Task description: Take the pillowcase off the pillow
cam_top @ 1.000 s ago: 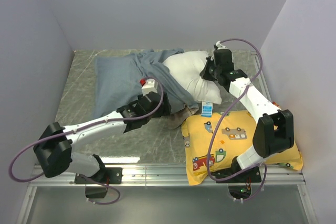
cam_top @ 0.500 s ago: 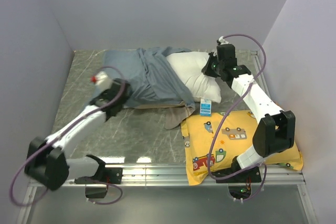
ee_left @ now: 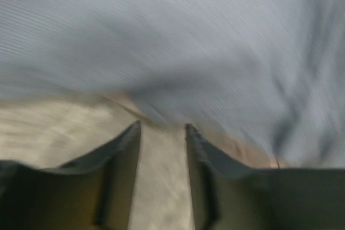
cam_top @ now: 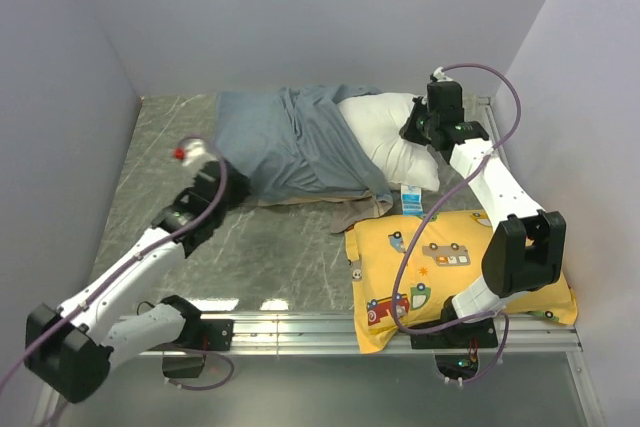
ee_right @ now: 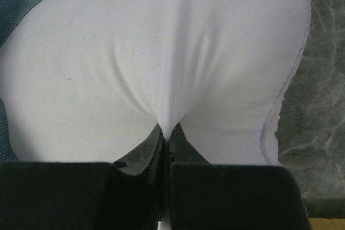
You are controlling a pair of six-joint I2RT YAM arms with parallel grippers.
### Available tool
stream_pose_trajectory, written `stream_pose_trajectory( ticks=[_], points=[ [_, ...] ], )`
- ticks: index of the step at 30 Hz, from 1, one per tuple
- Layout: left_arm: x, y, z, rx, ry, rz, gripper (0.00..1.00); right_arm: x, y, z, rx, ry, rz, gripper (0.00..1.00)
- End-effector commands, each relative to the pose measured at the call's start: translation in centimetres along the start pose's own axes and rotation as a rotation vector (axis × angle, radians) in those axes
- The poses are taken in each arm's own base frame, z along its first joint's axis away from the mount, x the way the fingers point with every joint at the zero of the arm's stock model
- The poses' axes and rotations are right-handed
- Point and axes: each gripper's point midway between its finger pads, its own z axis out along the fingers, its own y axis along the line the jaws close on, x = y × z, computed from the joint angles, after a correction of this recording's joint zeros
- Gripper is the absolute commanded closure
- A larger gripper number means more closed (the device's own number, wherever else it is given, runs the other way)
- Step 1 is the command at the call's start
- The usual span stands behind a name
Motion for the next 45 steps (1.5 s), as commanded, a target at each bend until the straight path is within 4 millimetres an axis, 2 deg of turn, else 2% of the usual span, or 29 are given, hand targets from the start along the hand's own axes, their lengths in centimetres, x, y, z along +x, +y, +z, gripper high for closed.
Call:
stream_pose_trajectory(
  ticks=[1,2,4,5,8,9,10,12,15,18,21,22,23,24,25,27,28,30,31,32,33,34,35,36,37,40,42,43,45],
  points=[
    [2.5,-7.2,-2.0,0.197,0.034,0.07,0.54,-1.0,1.7,-0.4,-0.046,-0.05,-0.017,1.0],
    [3.7,-8.7,-2.9,0.238,0.045,0.087,0.46,-0.9,1.8,-0.4,-0.048,-0.049,-0.02,1.0],
    [5.4,-10.7,-3.3,0.287,0.074,0.1,0.39,-0.8,2.1,-0.5,-0.053,-0.047,-0.022,1.0],
    [5.6,-12.0,-3.4,0.326,0.071,0.088,0.37,-0.7,2.1,-0.5,-0.052,-0.045,-0.023,1.0],
    [8.1,-14.5,-3.1,0.37,0.12,0.124,0.34,-0.5,2.5,-0.5,-0.056,-0.044,-0.03,1.0],
    [8.0,-15.9,-3.2,0.406,0.114,0.12,0.33,-0.4,2.5,-0.4,-0.056,-0.039,-0.032,1.0],
    [9.2,-16.3,-2.6,0.404,0.127,0.139,0.32,-0.4,2.6,-0.5,-0.056,-0.04,-0.033,1.0],
    [9.8,-17.7,-2.2,0.439,0.13,0.134,0.32,-0.3,2.8,-0.6,-0.059,-0.037,-0.036,1.0],
    [11.2,-18.6,-0.9,0.442,0.151,0.141,0.32,-0.4,2.9,-0.7,-0.058,-0.041,-0.041,1.0],
    [12.2,-19.1,0.6,0.404,0.155,0.154,0.38,-0.4,3.1,-0.9,-0.061,-0.041,-0.044,1.0],
    [11.7,-18.9,1.7,0.342,0.116,0.149,0.55,-0.4,3.0,-1.0,-0.056,-0.042,-0.048,1.0],
    [11.5,-18.8,1.9,0.332,0.109,0.148,0.7,-0.6,3.0,-1.2,-0.054,-0.048,-0.049,1.0],
    [11.0,-18.6,2.3,0.316,0.09,0.141,0.77,-0.7,3.0,-1.4,-0.052,-0.053,-0.053,1.0],
    [10.8,-18.0,2.3,0.288,0.09,0.151,0.84,-0.7,2.9,-1.4,-0.049,-0.053,-0.056,1.0],
    [10.1,-17.5,2.6,0.259,0.073,0.148,1.0,-1.0,2.9,-1.7,-0.05,-0.061,-0.057,1.0],
    [9.0,-15.1,3.0,0.157,0.04,0.149,1.0,-1.4,3.1,-2.1,-0.055,-0.07,-0.066,1.0],
    [7.2,-14.0,3.1,0.115,0.013,0.119,1.0,-1.9,2.6,-2.2,-0.029,-0.087,-0.066,1.0],
    [4.9,-9.7,3.1,-0.006,-0.013,0.076,1.0,-2.2,2.4,-2.4,-0.025,-0.089,-0.064,1.0],
    [2.4,-6.7,4.1,-0.085,-0.044,0.028,1.0,-2.9,2.1,-2.5,-0.025,-0.095,-0.052,1.0],
    [1.1,-4.6,4.4,-0.123,-0.055,-0.014,1.0,-3.1,2.0,-2.6,-0.028,-0.099,-0.046,1.0],
    [0.0,-1.9,3.7,-0.148,-0.058,-0.051,1.0,-3.4,1.7,-2.6,-0.022,-0.105,-0.039,1.0],
    [-3.1,1.7,4.1,-0.229,-0.116,-0.126,1.0,-4.0,1.1,-2.7,-0.013,-0.116,-0.023,1.0],
    [-4.4,3.7,3.7,-0.262,-0.138,-0.162,1.0,-4.2,1.2,-2.8,-0.031,-0.113,-0.018,1.0],
    [-5.9,5.5,2.3,-0.277,-0.172,-0.198,1.0,-4.3,1.0,-2.7,-0.029,-0.112,-0.011,1.0],
    [-8.1,8.1,1.7,-0.339,-0.234,-0.243,0.99,-4.7,0.8,-2.8,-0.031,-0.119,-0.003,1.0],
    [-11.3,11.5,-0.6,-0.4,-0.324,-0.301,1.0,-5.1,0.1,-2.4,-0.036,-0.108,0.024,1.0],
    [-12.1,11.1,-1.3,-0.373,-0.338,-0.273,0.99,-4.8,0.5,-2.0,-0.062,-0.092,0.023,1.0],
    [-12.1,10.1,-1.2,-0.328,-0.321,-0.264,1.0,-4.6,0.8,-1.9,-0.079,-0.081,0.021,1.0],
    [-11.8,9.3,-1.4,-0.298,-0.316,-0.233,0.99,-3.7,2.4,-1.8,-0.129,-0.064,-0.006,1.0]
  ],
)
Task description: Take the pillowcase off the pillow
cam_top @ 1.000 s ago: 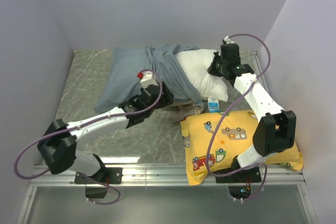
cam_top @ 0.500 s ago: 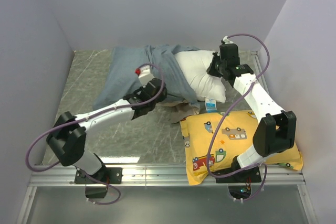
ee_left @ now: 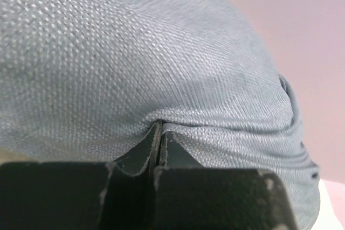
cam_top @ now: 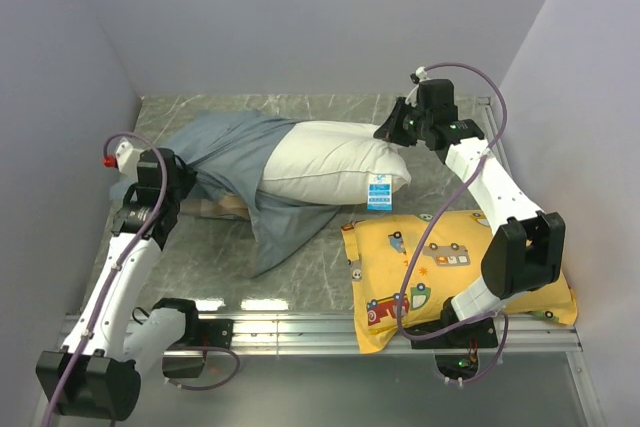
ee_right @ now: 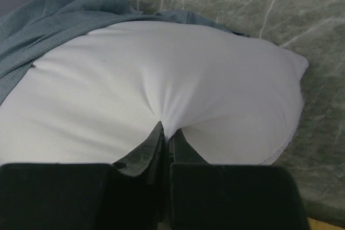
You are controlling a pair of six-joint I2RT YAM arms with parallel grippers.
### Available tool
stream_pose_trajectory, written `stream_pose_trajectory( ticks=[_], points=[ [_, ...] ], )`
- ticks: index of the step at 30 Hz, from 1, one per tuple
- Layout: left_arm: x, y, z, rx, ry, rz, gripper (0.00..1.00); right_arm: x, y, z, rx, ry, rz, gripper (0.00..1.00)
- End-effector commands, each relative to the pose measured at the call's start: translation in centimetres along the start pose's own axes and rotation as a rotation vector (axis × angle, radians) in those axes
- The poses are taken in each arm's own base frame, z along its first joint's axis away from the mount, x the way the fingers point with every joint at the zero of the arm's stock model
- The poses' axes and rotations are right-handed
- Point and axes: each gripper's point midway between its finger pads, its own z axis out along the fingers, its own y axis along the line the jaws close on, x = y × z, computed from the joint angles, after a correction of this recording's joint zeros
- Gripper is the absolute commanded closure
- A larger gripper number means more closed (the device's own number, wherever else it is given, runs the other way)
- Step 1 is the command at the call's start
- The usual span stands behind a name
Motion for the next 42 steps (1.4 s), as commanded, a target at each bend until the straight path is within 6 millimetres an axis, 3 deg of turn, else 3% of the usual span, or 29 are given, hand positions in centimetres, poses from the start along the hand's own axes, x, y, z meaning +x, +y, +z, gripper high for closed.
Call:
stream_pose_trajectory(
  ticks=[1,3,7,8,10,11,13,14,16,17,20,21,22,27,32,36,39,40,41,42],
  points=[
    [-3.3,1.9,-0.3,-0.087,-0.17,0.079,1.0,-5.1,-3.1,-1.3,0.124,-0.17,-0.076,1.0],
    [-3.1,1.0,-0.9,-0.067,-0.165,0.12,0.99,-4.3,-1.2,-1.2,0.096,-0.172,-0.125,0.96],
    [-2.7,-2.3,-3.3,0.002,-0.157,0.204,0.99,-3.7,0.5,-1.5,0.09,-0.175,-0.209,0.82],
    [-3.7,-3.3,-4.3,0.01,-0.185,0.215,0.99,-3.8,0.9,-1.8,0.089,-0.183,-0.22,0.68],
    [-3.4,-4.7,-5.4,0.031,-0.173,0.248,1.0,-4.4,2.3,-3.3,0.08,-0.233,-0.253,0.52],
    [-4.0,-5.5,-6.1,0.043,-0.178,0.256,0.99,-5.2,3.8,-5.1,0.05,-0.29,-0.273,0.38],
    [-3.7,-6.3,-6.4,0.06,-0.164,0.273,1.0,-5.6,5.5,-6.7,0.028,-0.348,-0.322,0.29],
    [-3.8,-6.5,-6.6,0.066,-0.166,0.277,1.0,-5.8,7.9,-8.7,-0.004,-0.414,-0.356,0.22],
    [-3.5,-6.9,-6.6,0.079,-0.157,0.279,1.0,-5.3,10.1,-10.3,-0.035,-0.456,-0.426,0.18],
    [-3.2,-6.9,-6.5,0.081,-0.15,0.282,0.99,-4.4,12.4,-11.5,-0.076,-0.477,-0.463,0.16],
    [-2.7,-7.4,-6.5,0.101,-0.13,0.282,0.99,-1.9,15.4,-12.4,-0.127,-0.465,-0.594,0.14],
    [-2.5,-7.5,-6.4,0.104,-0.125,0.288,1.0,0.5,17.2,-12.4,-0.159,-0.443,-0.688,0.13],
    [-2.4,-7.6,-6.4,0.109,-0.123,0.286,0.99,1.5,17.7,-12.2,-0.161,-0.434,-0.729,0.12],
    [-2.4,-8.0,-6.6,0.12,-0.119,0.288,0.99,10.5,19.6,-7.8,-0.154,-0.28,-1.007,0.09],
    [-2.4,-8.0,-6.7,0.122,-0.119,0.295,1.0,16.6,20.4,-4.5,-0.156,-0.202,-1.145,0.07],
    [-2.5,-8.0,-6.9,0.125,-0.12,0.3,0.99,17.9,18.6,-1.3,-0.005,-0.184,-1.215,0.06],
    [-3.0,-8.0,-7.3,0.124,-0.133,0.303,1.0,15.8,17.1,0.4,0.187,-0.246,-1.215,0.12],
    [-3.2,-8.1,-7.5,0.129,-0.135,0.301,0.99,15.0,17.0,0.7,0.213,-0.257,-1.196,0.17],
    [-3.4,-8.3,-7.7,0.135,-0.139,0.298,0.99,14.2,16.4,1.1,0.245,-0.249,-1.182,0.31],
    [-3.6,-8.5,-8.0,0.145,-0.143,0.293,1.0,12.8,17.2,0.7,0.247,-0.277,-1.145,0.46]
  ],
)
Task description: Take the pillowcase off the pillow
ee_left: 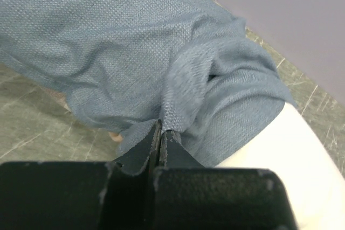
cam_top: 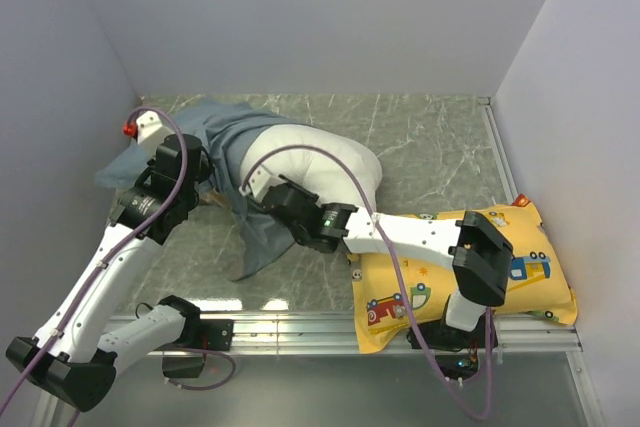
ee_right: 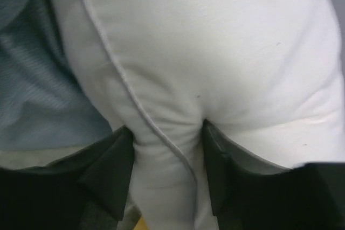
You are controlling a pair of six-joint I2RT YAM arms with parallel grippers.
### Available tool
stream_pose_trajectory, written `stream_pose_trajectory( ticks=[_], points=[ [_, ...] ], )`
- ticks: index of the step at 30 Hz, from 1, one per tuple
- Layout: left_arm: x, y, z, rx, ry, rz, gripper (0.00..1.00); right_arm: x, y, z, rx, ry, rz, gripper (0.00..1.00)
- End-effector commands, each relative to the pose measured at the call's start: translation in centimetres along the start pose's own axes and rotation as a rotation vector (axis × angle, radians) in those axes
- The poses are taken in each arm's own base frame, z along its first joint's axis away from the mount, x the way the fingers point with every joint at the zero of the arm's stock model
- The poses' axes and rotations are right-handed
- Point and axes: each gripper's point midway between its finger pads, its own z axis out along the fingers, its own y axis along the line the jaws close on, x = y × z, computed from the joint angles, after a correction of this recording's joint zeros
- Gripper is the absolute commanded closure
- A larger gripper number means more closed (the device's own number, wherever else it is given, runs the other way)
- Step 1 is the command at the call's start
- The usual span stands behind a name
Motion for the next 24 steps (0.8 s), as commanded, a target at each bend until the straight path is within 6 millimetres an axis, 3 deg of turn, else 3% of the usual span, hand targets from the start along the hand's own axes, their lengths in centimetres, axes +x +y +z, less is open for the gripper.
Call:
stream_pose_trajectory(
  ticks=[1,2,4,7,8,9,10,11,12,15,16,17,18,19,21,22,24],
  points=[
    [-4.7,-1.7,-2.1,0.072,-0.112,-0.065,1.0,-3.0,-6.8,0.0,0.218,-0.034,0.124,0.87],
    [-5.0,-1.8,-2.3,0.075,-0.118,-0.064,1.0,-3.6,-7.7,-0.4,0.228,-0.049,0.139,0.99],
    [-5.6,-2.0,-2.8,0.083,-0.126,-0.055,0.99,-5.3,-9.0,-1.5,0.218,-0.086,0.147,1.0],
    [-7.1,-2.9,-3.4,0.109,-0.147,-0.036,1.0,-9.0,-11.1,-5.3,0.131,-0.193,0.213,1.0],
    [-7.8,-3.6,-3.5,0.125,-0.157,-0.037,0.99,-10.4,-12.7,-7.6,0.106,-0.261,0.255,1.0],
    [-8.2,-4.0,-3.5,0.131,-0.16,-0.033,1.0,-11.5,-15.0,-8.7,0.108,-0.307,0.321,1.0],
    [-8.5,-4.4,-3.3,0.133,-0.163,-0.018,1.0,-12.7,-15.6,-9.6,0.052,-0.356,0.35,1.0],
    [-8.7,-5.7,-2.9,0.152,-0.154,-0.009,1.0,-12.5,-16.6,-9.6,0.037,-0.345,0.374,1.0],
    [-8.6,-6.4,-2.6,0.165,-0.143,0.0,1.0,-12.9,-20.0,-9.8,0.071,-0.361,0.459,1.0],
    [-8.0,-9.2,-1.2,0.217,-0.104,0.035,0.98,-12.1,-21.4,-6.3,0.021,-0.312,0.543,1.0],
    [-8.1,-10.0,-1.0,0.234,-0.1,0.045,0.96,-9.9,-21.8,-2.9,0.004,-0.241,0.567,1.0],
    [-7.1,-10.7,0.2,0.228,-0.072,0.066,0.94,-9.1,-21.6,-1.2,-0.013,-0.211,0.592,1.0],
    [-6.6,-11.4,0.5,0.251,-0.048,0.076,0.85,-8.2,-21.6,0.3,-0.024,-0.183,0.644,1.0],
    [-6.7,-12.2,0.5,0.274,-0.04,0.081,0.79,-6.6,-20.5,3.4,-0.044,-0.126,0.658,1.0],
    [-5.6,-13.8,1.0,0.325,0.001,0.09,0.6,-4.9,-20.0,6.3,-0.078,-0.086,0.72,1.0],
    [-5.3,-14.2,1.0,0.34,0.01,0.085,0.53,-3.5,-18.9,8.8,-0.101,-0.049,0.738,1.0],
    [-5.0,-15.3,0.2,0.392,0.016,0.081,0.4,-2.8,-19.1,10.9,-0.12,-0.03,0.805,1.0]
  ],
)
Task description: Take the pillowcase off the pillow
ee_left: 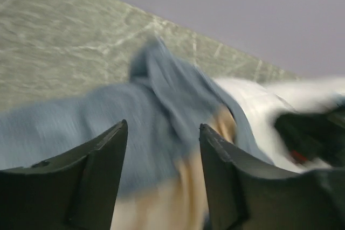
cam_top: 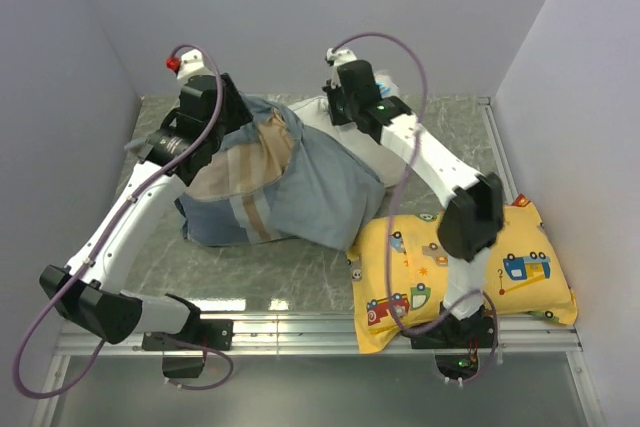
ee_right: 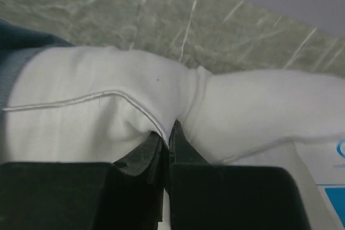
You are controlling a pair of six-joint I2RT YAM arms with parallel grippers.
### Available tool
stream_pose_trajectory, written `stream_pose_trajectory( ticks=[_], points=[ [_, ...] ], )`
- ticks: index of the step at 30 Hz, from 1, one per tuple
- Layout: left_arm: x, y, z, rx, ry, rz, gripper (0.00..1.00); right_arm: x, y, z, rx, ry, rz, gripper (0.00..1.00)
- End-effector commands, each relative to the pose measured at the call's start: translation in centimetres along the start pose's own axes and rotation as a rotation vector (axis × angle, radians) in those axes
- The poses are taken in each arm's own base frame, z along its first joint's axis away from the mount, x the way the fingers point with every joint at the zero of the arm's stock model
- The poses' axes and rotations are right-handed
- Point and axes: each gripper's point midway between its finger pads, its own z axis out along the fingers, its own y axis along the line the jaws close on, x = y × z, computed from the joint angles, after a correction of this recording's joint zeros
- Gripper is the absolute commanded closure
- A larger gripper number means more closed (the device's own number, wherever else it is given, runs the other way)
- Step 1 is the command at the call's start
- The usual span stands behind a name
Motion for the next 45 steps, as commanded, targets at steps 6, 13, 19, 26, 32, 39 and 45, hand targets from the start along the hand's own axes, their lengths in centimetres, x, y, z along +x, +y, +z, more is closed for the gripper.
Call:
stream_pose_trajectory(
  ticks=[6,13,19,26,32,39,45],
  points=[
    [1.5,-6.3,-4.0,0.262,0.033,-0.023,0.26,1.9,0.7,8.5,-0.072,0.072,0.233,1.0],
    [10.1,-5.7,-2.4,0.157,0.154,0.009,0.25,-1.1,0.3,6.8,-0.105,0.006,0.29,0.56],
    [15.0,-5.0,0.3,0.068,0.209,0.045,0.24,-2.9,-1.6,1.9,-0.033,-0.08,0.275,0.29],
    [18.5,-5.4,2.3,0.03,0.249,0.106,0.28,-2.4,-4.9,-4.0,0.096,-0.115,0.284,0.17],
    [17.5,-2.9,3.1,-0.106,0.202,0.163,0.94,4.9,-7.4,-4.7,0.122,-0.015,0.374,0.13],
    [12.7,0.0,3.0,-0.159,0.129,0.122,0.99,12.7,-8.1,-0.9,0.015,0.138,0.509,0.12],
    [9.5,2.5,3.5,-0.169,0.105,0.08,0.99,14.4,-7.3,1.8,-0.101,0.197,0.624,0.79]
  ],
)
